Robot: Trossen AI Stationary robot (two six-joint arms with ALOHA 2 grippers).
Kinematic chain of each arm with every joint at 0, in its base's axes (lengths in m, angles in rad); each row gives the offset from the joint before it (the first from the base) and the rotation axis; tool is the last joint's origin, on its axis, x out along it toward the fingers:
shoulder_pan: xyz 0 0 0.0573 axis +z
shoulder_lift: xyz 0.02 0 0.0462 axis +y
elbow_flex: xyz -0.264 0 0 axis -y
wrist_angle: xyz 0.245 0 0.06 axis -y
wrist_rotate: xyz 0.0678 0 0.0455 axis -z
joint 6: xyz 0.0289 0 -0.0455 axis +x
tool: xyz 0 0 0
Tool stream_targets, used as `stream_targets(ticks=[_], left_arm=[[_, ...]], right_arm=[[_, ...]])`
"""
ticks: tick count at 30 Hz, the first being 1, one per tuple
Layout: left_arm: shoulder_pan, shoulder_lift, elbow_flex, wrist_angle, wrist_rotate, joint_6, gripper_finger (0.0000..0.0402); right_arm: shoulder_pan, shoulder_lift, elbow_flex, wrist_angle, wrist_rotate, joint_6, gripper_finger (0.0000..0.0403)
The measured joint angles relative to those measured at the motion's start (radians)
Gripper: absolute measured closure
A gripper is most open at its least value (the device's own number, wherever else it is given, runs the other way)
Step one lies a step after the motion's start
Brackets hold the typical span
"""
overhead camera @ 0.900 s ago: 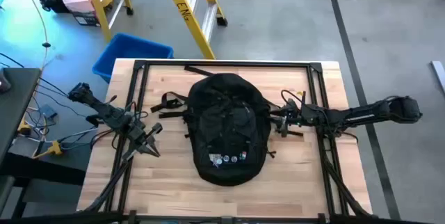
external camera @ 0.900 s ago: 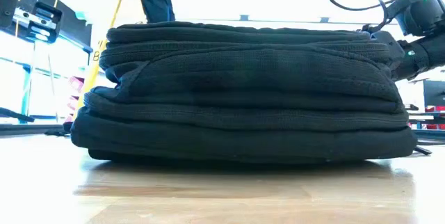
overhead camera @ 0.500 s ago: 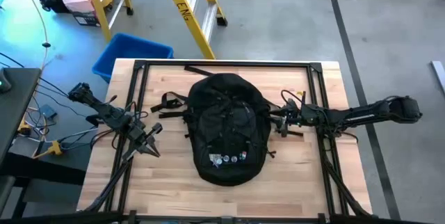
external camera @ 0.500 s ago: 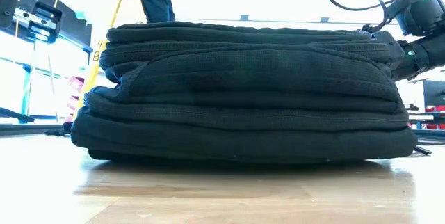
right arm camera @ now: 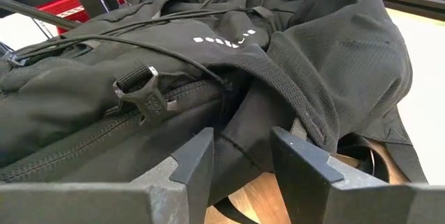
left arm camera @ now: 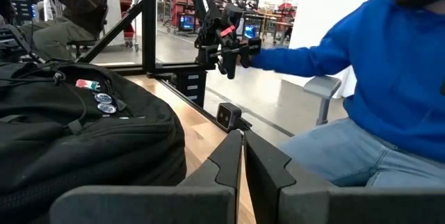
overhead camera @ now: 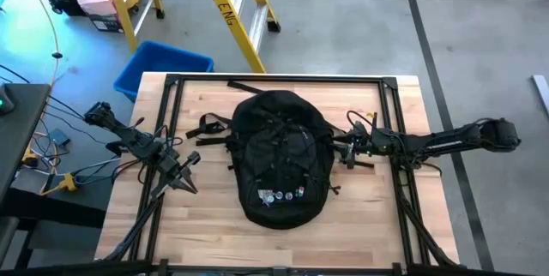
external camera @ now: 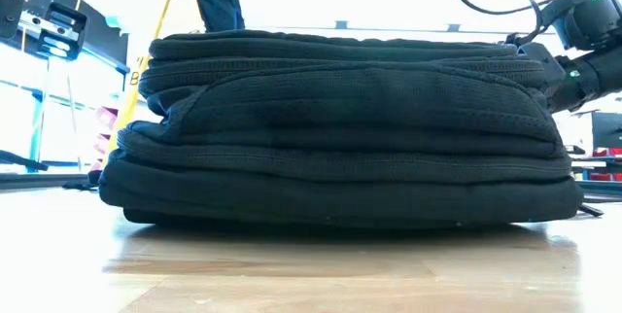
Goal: Unpack backpack
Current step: Open the black backpack
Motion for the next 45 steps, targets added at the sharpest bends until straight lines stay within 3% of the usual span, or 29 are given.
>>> stream_targets(ticks=[5, 8, 12, 21, 24, 26, 28, 30, 34, 37, 45], left_arm=[[0.000, 0.000, 0.000, 0.000, 0.000, 0.000, 0.0401], [0.000, 0.000, 0.000, 0.000, 0.000, 0.000, 0.0401], [0.000, 0.000, 0.000, 0.000, -0.001, 0.000, 0.0401], [0.000, 0.000, 0.000, 0.014, -0.140, 0.000, 0.0401], [0.000, 0.000, 0.000, 0.038, -0.173, 0.000, 0.0401], [0.000, 0.000, 0.000, 0.048, -0.180, -0.002, 0.0401], [0.000, 0.000, 0.000, 0.056, -0.180, -0.002, 0.0401], [0.000, 0.000, 0.000, 0.055, -0.180, -0.002, 0.0401], [0.000, 0.000, 0.000, 0.055, -0.180, -0.002, 0.0401], [0.000, 0.000, 0.000, 0.059, -0.180, -0.010, 0.0401], [0.000, 0.000, 0.000, 0.078, -0.180, -0.018, 0.0401]], right_arm=[[-0.002, 0.000, 0.000, 0.014, 0.026, -0.122, 0.0275], [-0.004, 0.000, 0.000, 0.091, 0.024, -0.033, 0.0275], [-0.003, 0.000, 0.000, 0.240, -0.053, 0.148, 0.0275], [-0.003, -0.009, 0.056, 0.431, -0.017, 0.183, 0.0274], [-0.003, -0.008, 0.139, 0.423, -0.100, 0.163, 0.0274], [0.005, -0.008, 0.234, 0.419, -0.238, 0.076, 0.0274], [0.037, -0.009, 0.358, 0.344, -0.365, -0.053, 0.0274], [0.085, -0.009, 0.500, 0.162, -0.391, -0.184, 0.0274], [0.197, 0.030, 0.804, -0.367, -0.255, -0.435, 0.0274], [0.292, 0.101, 0.997, -0.631, -0.129, -0.516, 0.0274], [0.507, 0.364, 1.321, -0.951, -0.018, -0.503, 0.0272]])
